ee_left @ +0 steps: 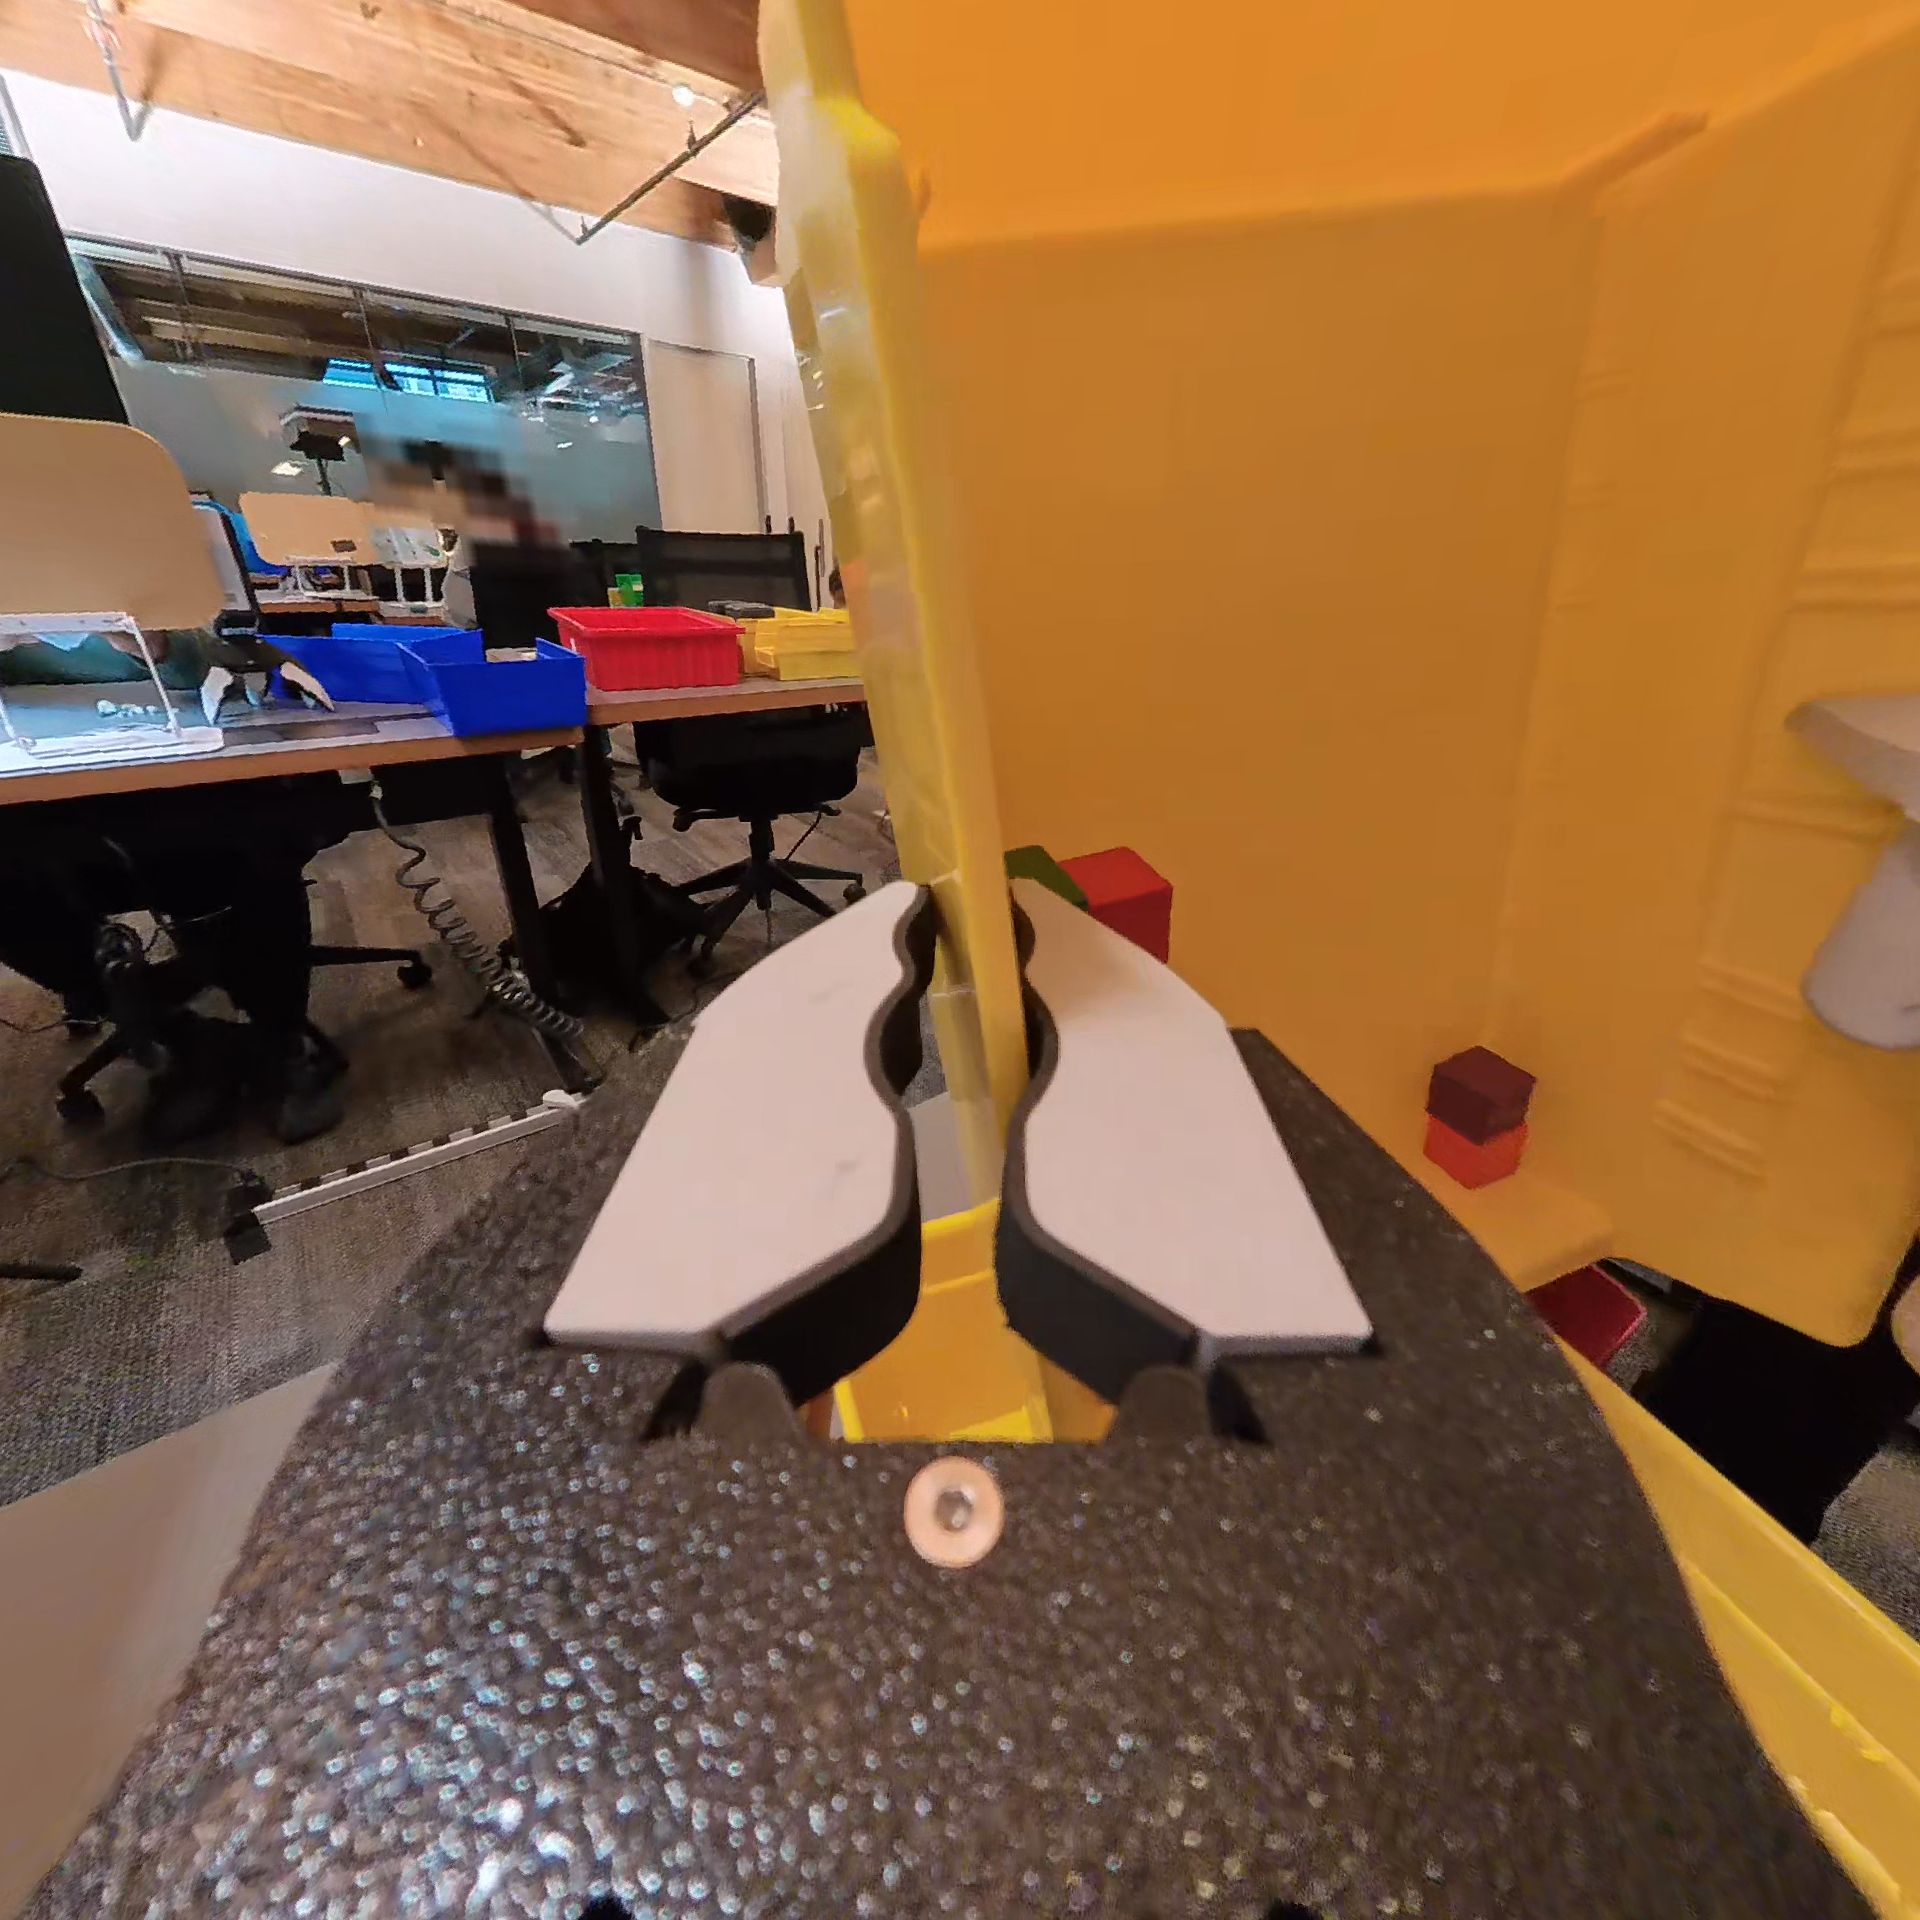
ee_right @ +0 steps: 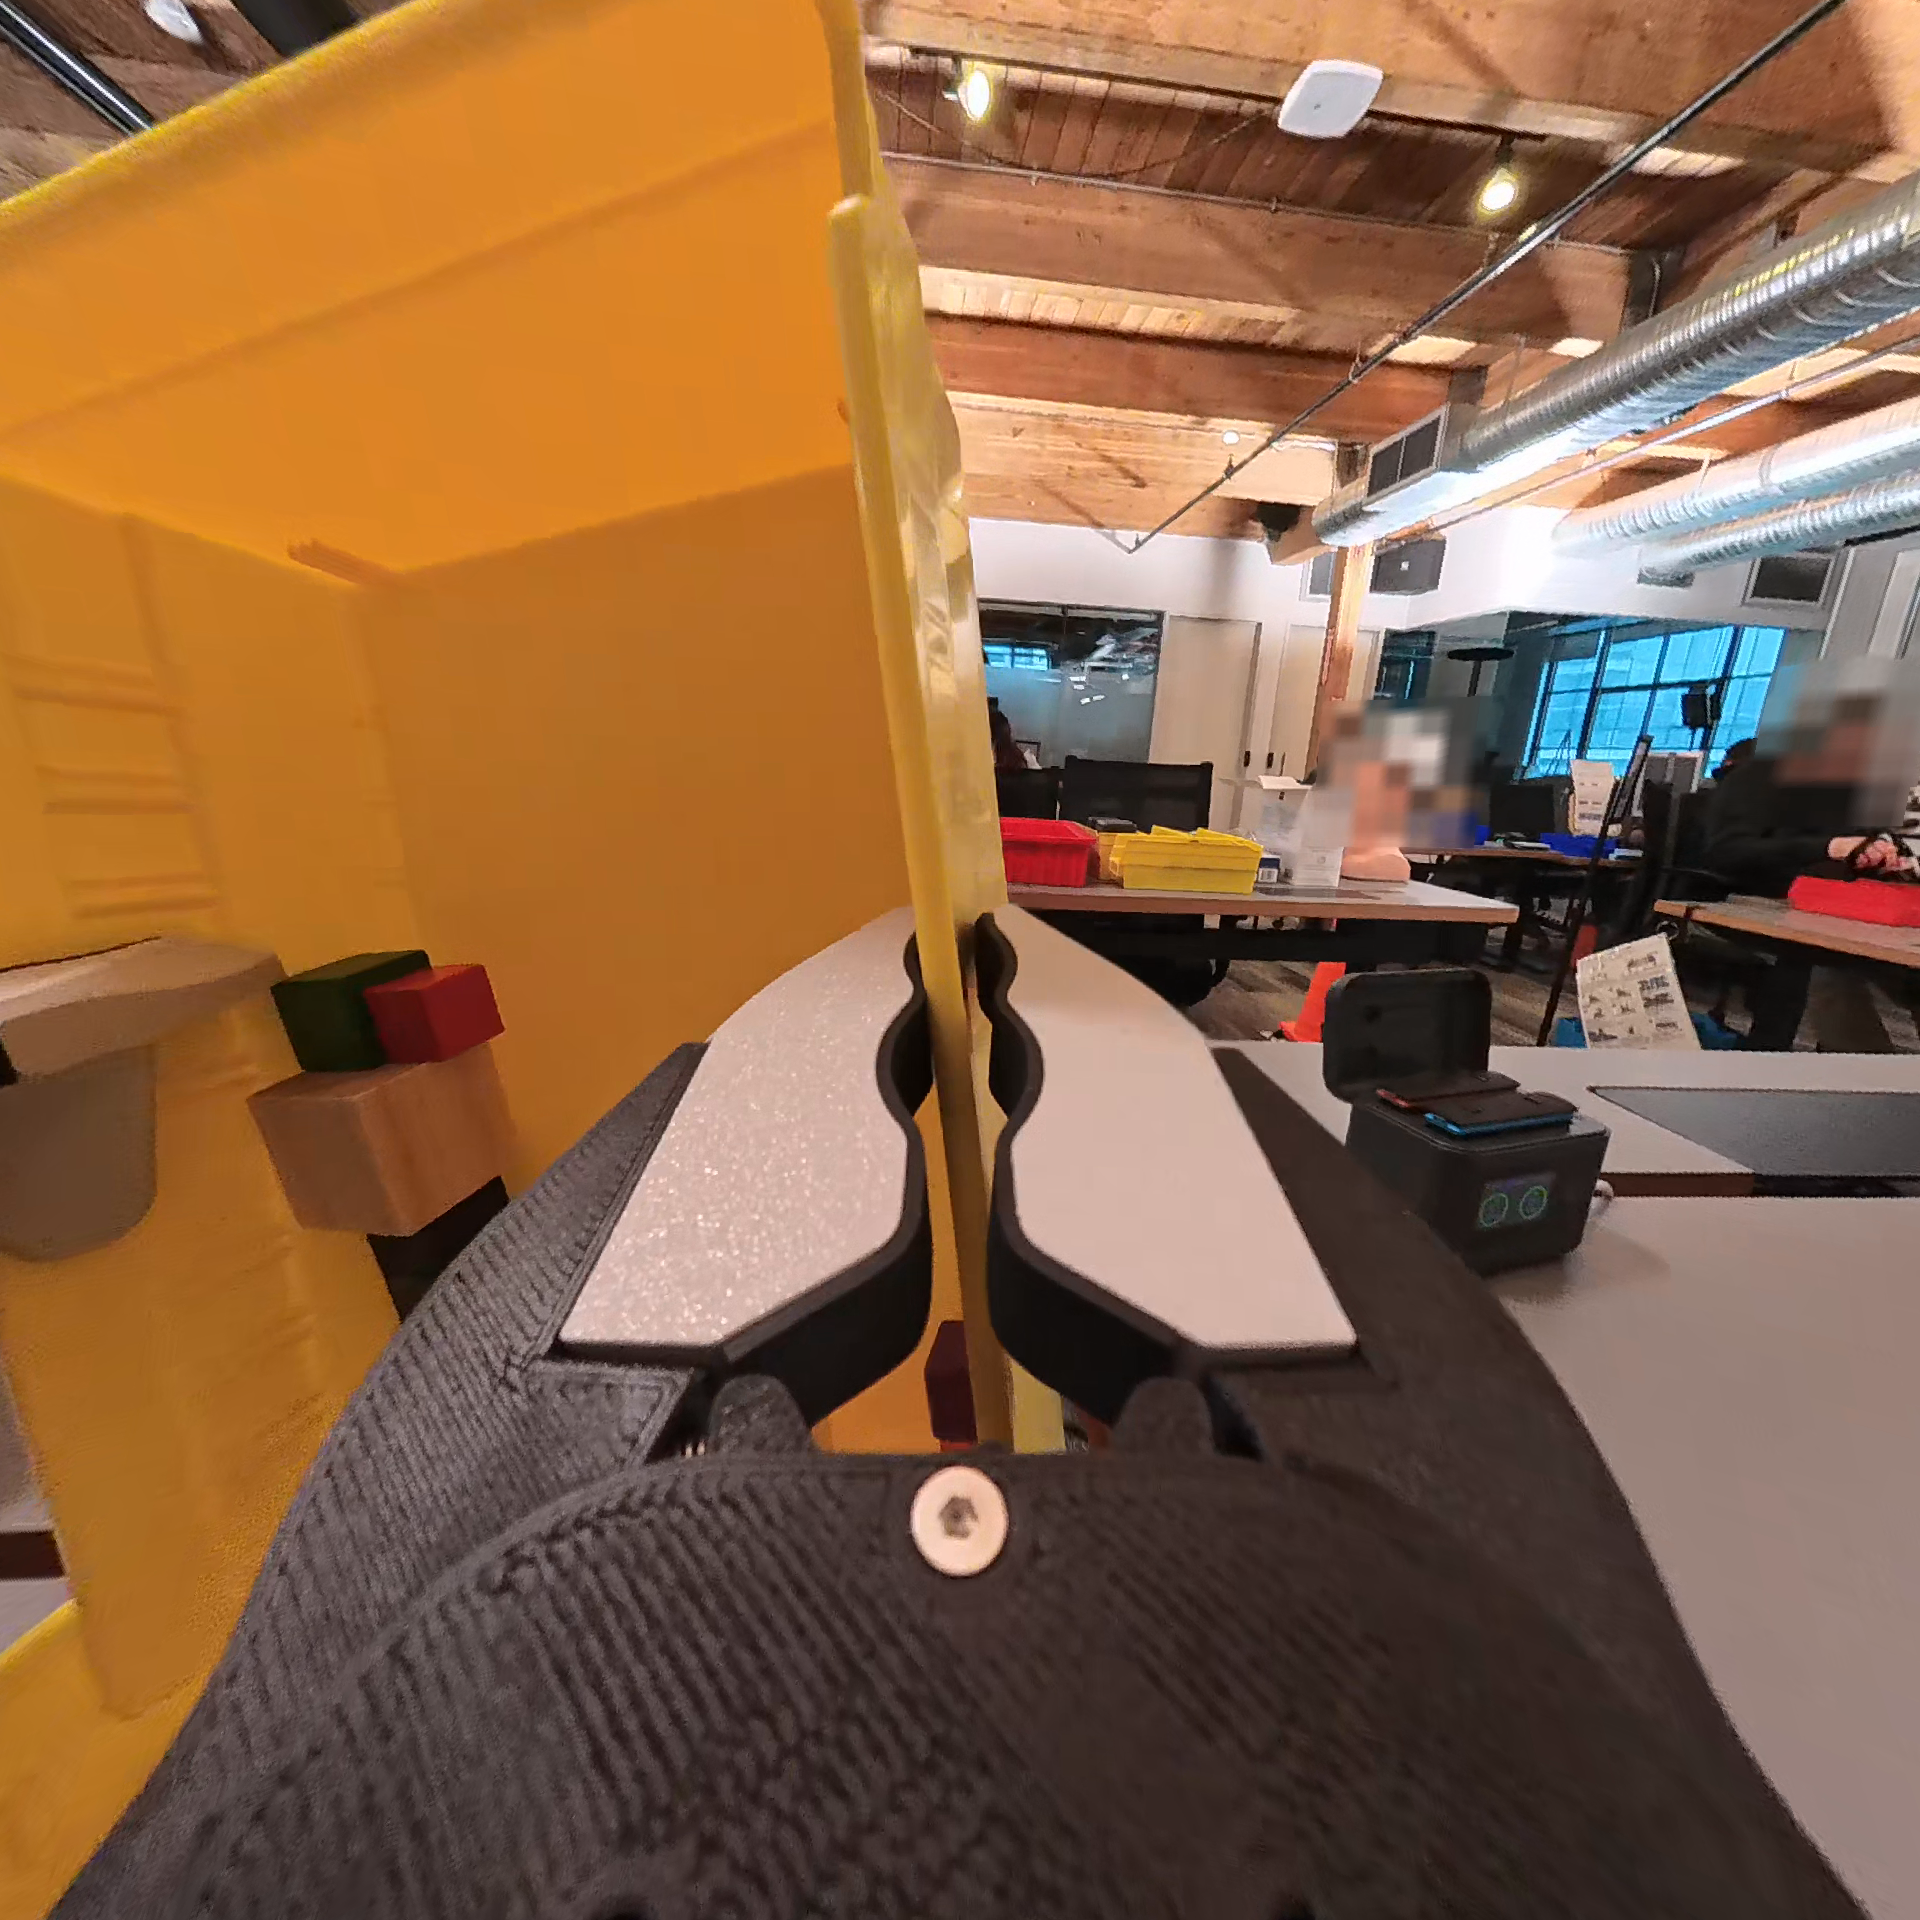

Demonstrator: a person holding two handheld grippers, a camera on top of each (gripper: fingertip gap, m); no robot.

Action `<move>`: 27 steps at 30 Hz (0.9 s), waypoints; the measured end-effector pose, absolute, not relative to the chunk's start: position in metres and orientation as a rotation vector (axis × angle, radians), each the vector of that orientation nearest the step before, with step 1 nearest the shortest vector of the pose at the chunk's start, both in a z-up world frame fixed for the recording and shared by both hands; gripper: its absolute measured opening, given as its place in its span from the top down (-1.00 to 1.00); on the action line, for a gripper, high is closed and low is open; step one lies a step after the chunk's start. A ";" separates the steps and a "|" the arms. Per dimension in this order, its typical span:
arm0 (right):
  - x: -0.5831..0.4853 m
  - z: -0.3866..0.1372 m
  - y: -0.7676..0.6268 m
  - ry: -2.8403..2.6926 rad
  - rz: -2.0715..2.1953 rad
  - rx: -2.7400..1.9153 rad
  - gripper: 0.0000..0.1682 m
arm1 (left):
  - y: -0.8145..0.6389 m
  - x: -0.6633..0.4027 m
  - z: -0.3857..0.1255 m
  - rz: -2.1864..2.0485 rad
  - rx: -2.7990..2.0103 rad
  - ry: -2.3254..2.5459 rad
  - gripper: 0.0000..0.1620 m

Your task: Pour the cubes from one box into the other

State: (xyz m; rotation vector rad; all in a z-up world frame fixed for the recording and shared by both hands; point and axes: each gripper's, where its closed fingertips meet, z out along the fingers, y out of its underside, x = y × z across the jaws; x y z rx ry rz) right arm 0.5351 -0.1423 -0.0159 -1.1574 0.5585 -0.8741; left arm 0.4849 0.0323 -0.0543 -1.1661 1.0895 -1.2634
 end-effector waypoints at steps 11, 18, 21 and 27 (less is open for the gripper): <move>0.528 0.002 -0.143 0.483 -0.835 -1.023 0.93 | 0.031 0.471 -0.023 -1.233 -1.023 1.002 0.87; 0.528 0.005 -0.142 0.486 -0.819 -0.991 0.93 | 0.031 0.472 -0.019 -1.233 -0.996 1.015 0.86; 0.529 0.005 -0.144 0.487 -0.801 -0.967 0.92 | 0.029 0.471 -0.018 -1.241 -0.972 1.019 0.85; 0.532 0.004 -0.149 0.501 -0.793 -0.951 0.92 | 0.023 0.474 -0.015 -1.225 -0.925 1.060 0.82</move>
